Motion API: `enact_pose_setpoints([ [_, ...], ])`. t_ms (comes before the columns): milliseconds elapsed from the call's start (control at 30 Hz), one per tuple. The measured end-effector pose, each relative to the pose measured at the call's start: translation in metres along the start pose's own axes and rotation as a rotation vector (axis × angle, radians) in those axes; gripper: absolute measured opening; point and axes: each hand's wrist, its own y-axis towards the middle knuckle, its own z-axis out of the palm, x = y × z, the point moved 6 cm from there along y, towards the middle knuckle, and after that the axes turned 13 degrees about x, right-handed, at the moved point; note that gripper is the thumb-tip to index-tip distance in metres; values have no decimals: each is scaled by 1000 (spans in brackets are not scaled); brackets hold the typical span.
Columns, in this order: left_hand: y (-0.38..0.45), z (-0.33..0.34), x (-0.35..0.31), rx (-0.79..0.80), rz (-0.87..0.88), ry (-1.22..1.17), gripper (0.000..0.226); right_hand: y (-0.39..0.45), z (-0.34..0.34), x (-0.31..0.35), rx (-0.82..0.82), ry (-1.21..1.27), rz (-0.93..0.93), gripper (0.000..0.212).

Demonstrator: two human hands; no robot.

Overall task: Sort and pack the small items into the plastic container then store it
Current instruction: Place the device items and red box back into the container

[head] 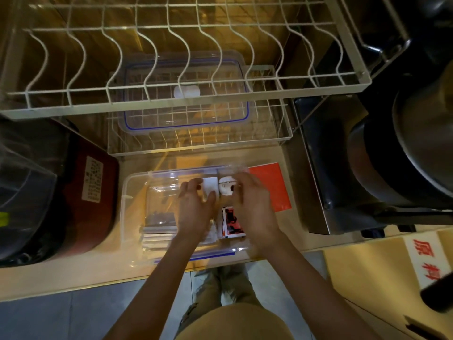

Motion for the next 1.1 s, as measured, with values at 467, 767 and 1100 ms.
enact_pose_setpoints([
  [467,51,50,-162,552,461,636,31,-62,-7,-103,-272,1637,847,29],
  [767,65,83,-142,731,357,814,34,-44,28,-111,-11,1664,841,37],
  [1100,42,43,-164,395,455,308,44,-28,-19,-102,-198,1424,531,30],
])
